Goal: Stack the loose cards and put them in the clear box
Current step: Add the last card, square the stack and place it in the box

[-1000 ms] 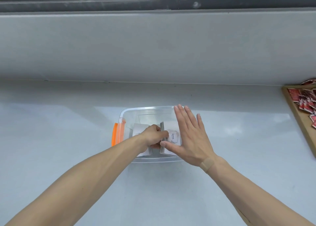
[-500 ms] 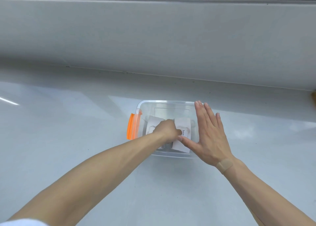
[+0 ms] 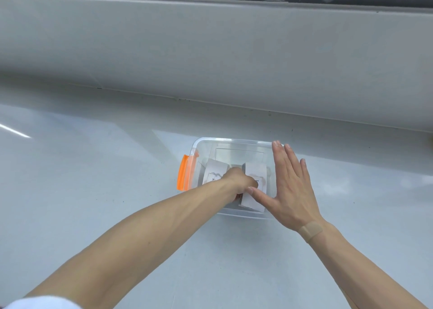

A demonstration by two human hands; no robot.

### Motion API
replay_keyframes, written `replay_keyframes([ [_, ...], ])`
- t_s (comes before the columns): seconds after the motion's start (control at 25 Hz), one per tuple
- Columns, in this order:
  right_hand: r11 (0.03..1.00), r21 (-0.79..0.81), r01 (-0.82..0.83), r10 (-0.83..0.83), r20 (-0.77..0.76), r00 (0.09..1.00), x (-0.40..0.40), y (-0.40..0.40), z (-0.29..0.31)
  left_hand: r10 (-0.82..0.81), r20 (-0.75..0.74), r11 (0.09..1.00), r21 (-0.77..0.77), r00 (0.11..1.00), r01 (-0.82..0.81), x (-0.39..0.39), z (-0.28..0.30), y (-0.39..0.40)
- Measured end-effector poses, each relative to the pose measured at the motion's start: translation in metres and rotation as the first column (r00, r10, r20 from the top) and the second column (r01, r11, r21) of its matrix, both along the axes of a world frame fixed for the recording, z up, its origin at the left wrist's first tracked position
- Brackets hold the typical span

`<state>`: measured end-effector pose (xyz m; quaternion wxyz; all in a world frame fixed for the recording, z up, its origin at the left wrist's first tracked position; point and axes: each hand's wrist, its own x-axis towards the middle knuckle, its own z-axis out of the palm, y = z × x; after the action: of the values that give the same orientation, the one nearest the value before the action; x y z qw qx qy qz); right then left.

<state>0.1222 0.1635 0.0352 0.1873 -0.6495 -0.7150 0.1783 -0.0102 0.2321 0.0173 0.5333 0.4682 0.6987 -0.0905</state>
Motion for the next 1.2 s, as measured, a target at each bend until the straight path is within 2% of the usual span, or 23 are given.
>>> replay_keyframes([
  [0.12,1.0,0.0,-0.006,0.006,0.011,1.0,0.0,0.0,0.0,0.01,0.026,0.998,-0.056,1.0,-0.009,-0.003,0.001,0.003],
  [0.28,1.0,-0.008,-0.007,0.007,0.012,1.0,0.001,0.0,0.001,0.082,0.169,0.992,-0.104,0.982,-0.065,-0.009,0.002,0.006],
  [0.48,1.0,-0.011,-0.006,0.006,0.016,1.0,0.001,0.0,0.001,0.094,0.297,0.989,-0.139,0.95,-0.054,-0.011,0.004,0.007],
  [0.6,1.0,-0.006,-0.005,0.005,0.01,1.0,0.0,-0.001,0.001,0.058,0.238,0.997,-0.064,0.97,-0.044,-0.005,-0.004,0.004],
  [0.72,1.0,-0.007,0.0,0.0,0.007,1.0,0.0,0.0,0.001,-0.153,0.053,0.981,0.127,0.987,0.146,0.001,-0.004,0.002],
  [0.8,1.0,-0.005,0.0,0.0,0.001,1.0,-0.001,0.0,0.001,-0.276,-0.011,0.945,0.177,0.961,0.274,0.0,-0.002,0.003],
  [0.96,1.0,0.002,0.008,-0.008,-0.021,1.0,-0.001,-0.001,0.0,-0.306,0.05,0.947,0.116,0.951,0.298,0.0,-0.004,0.0],
  [1.12,1.0,0.0,0.003,-0.003,-0.034,0.999,0.0,0.0,0.0,-0.205,0.096,0.977,0.073,0.974,0.199,0.0,-0.001,-0.003],
  [1.2,1.0,0.008,0.005,-0.005,-0.034,0.999,0.0,0.0,-0.001,-0.317,0.021,0.945,0.097,0.948,0.314,0.002,-0.006,-0.003],
])
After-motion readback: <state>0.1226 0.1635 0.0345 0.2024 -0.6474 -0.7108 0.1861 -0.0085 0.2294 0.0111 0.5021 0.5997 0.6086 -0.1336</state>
